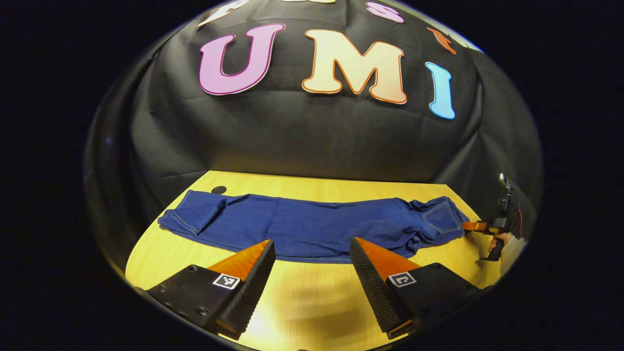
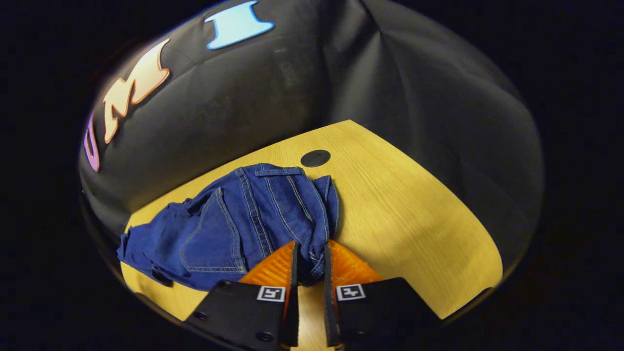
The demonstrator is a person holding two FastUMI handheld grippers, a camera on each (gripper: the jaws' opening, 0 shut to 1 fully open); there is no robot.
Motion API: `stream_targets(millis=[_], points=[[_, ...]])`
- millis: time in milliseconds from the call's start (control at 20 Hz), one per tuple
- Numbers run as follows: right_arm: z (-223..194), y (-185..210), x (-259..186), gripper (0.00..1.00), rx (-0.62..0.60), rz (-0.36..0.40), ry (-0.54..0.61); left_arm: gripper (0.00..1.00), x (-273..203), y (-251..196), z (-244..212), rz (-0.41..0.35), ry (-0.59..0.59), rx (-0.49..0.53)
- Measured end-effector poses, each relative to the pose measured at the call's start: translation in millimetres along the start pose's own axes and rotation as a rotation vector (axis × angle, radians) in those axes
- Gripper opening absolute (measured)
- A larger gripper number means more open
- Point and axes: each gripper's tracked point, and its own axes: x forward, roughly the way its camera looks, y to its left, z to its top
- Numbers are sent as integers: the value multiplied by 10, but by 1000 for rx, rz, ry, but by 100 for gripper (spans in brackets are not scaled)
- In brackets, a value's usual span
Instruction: Grasp the waist and the cuffs of the jeans and fold them to make the two legs overlap; first hold the waist and fold one-third of the jeans toward the cuffs, then hold the cuffs and fold the remaining one-third in the same direction to finish folding.
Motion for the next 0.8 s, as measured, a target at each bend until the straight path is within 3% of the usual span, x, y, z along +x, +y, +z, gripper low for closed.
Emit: stream_targets(millis=[50, 300, 500, 600, 800], points=[[-21, 2, 14, 18, 6, 8, 0, 94, -6, 6, 1, 3, 0, -2], [41, 3, -44, 18, -91, -22, -44, 94, -73, 101, -10, 21, -3, -7], [68, 43, -42, 6, 0, -14, -16, 95, -27, 150, -20, 8, -3, -17], [147, 89, -110, 3, -32, -13, -47, 95, 18, 171, -30, -13, 0, -25], [482, 455, -436, 3, -62, 29, -132, 95, 93, 261, -57, -59, 4, -43]])
